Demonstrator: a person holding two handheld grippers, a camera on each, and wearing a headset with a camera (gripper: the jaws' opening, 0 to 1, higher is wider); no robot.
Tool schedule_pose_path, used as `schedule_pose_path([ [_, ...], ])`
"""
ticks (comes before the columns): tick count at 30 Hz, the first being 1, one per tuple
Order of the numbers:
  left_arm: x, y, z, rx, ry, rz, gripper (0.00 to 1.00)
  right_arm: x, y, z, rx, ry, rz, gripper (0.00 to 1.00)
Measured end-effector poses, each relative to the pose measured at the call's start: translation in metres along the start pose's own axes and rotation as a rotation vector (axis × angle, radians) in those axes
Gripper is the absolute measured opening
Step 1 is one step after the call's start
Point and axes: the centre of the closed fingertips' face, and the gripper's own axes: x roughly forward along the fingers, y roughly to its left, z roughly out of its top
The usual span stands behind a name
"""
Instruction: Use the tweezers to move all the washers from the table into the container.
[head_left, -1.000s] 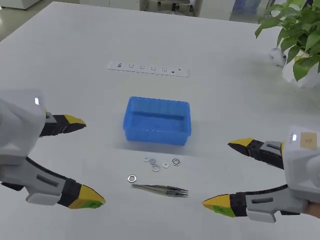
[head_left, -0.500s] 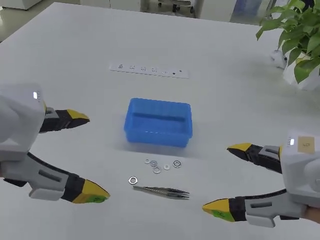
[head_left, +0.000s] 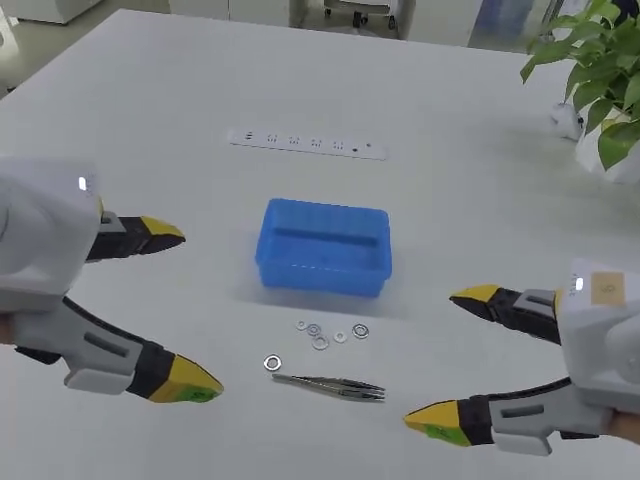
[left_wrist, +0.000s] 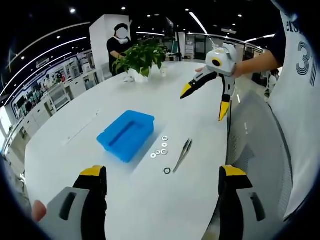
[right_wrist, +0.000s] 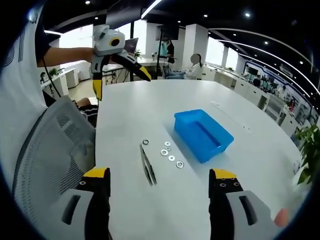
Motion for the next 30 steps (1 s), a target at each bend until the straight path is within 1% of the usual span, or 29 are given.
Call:
schedule_pose_path([
  [4, -0.0015, 0.0017, -0.0044, 0.001, 0.016, 0.005, 0.98, 0.001, -0.0005, 0.0006, 0.001, -0.003, 0.002, 0.82],
  [8, -0.0026, 0.0014, -0.0054, -0.001, 0.018, 0.006, 0.98, 0.0016, 0.0002, 0.0018, 0.001, -0.008, 0.012, 0.84],
  [11, -0.0036, 0.0011, -0.0058, 0.011, 0.027, 0.002, 0.98, 0.0022, -0.0013, 0.0006, -0.005, 0.0, 0.005, 0.85],
  [17, -0.0044, 0.0047, -0.0072, 0.02, 0.04, 0.009, 0.98, 0.001, -0.0028, 0.0034, 0.006, -0.014, -0.006, 0.86],
  [20, -0.004, 0.0042, -0.008, 0.03, 0.049, 0.01, 0.98, -0.0008, -0.0036, 0.0033, 0.021, -0.021, -0.021, 0.87],
  [30, -0.0057, 0.0014, -0.0067, 0.033, 0.046, 0.011, 0.99, -0.0047, -0.008, 0.0038, 0.029, -0.037, -0.047, 0.91],
])
